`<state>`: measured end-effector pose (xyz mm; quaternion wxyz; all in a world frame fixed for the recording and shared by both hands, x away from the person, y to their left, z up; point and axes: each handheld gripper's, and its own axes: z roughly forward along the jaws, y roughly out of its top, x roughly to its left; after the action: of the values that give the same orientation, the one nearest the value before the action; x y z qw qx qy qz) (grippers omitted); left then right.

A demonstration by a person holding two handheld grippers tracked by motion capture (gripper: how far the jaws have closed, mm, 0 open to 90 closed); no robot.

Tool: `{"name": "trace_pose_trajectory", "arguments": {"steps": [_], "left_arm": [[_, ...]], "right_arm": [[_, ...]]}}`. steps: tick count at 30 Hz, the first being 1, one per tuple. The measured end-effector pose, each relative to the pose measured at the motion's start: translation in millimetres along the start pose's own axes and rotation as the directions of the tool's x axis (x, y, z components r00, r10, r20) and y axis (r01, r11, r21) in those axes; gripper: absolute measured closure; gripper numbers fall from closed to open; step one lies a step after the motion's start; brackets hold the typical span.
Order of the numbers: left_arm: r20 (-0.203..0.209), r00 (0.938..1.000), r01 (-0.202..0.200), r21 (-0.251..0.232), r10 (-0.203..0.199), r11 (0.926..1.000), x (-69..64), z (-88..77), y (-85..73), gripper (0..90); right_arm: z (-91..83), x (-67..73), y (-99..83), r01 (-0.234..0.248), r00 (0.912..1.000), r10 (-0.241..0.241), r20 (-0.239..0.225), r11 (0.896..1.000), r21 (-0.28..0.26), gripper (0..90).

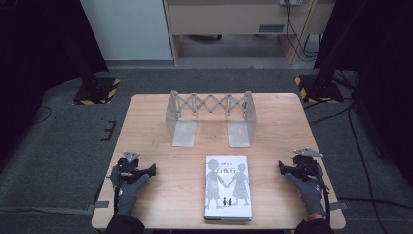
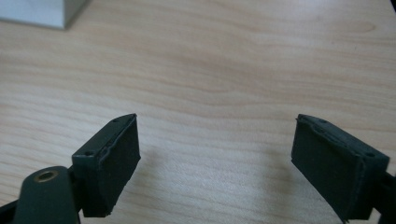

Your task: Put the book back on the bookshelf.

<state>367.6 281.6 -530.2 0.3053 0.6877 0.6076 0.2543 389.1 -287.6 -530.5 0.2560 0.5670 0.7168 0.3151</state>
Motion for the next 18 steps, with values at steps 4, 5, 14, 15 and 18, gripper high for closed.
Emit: {"name": "trace_pose_trajectory", "arguments": {"steps": [4,5,14,15,18], "left_arm": [[0.020,0.9996,0.020,-0.045,-0.020,0.9988,-3.1,-9.6,3.1,8.7],[0.026,0.9995,0.019,-0.052,-0.017,0.9985,-4.0,-11.6,3.6,8.9],[0.082,0.9962,0.038,-0.106,-0.029,0.9937,-15.5,-22.5,7.0,9.0],[0.082,0.9962,0.038,-0.106,-0.029,0.9937,-15.5,-22.5,7.0,9.0],[0.097,0.9953,0.024,-0.143,-0.011,0.9894,-22.8,-30.8,9.0,10.3]], "right_arm": [[-8.5,0.3,3.7,-0.035,0.9992,0.034,-0.023,0.999,-0.040,16.1],[-10.3,0.3,4.5,-0.042,0.9986,0.041,-0.033,0.998,-0.045,16.1],[-21.6,5.7,11.3,-0.056,0.9932,0.047,-0.106,0.996,-0.076,18.4],[-22.6,6.3,12.0,-0.054,0.9929,0.045,-0.110,0.995,-0.082,18.5],[-25.0,9.8,13.6,-0.051,0.9927,0.042,-0.113,0.995,-0.083,18.4]]}}
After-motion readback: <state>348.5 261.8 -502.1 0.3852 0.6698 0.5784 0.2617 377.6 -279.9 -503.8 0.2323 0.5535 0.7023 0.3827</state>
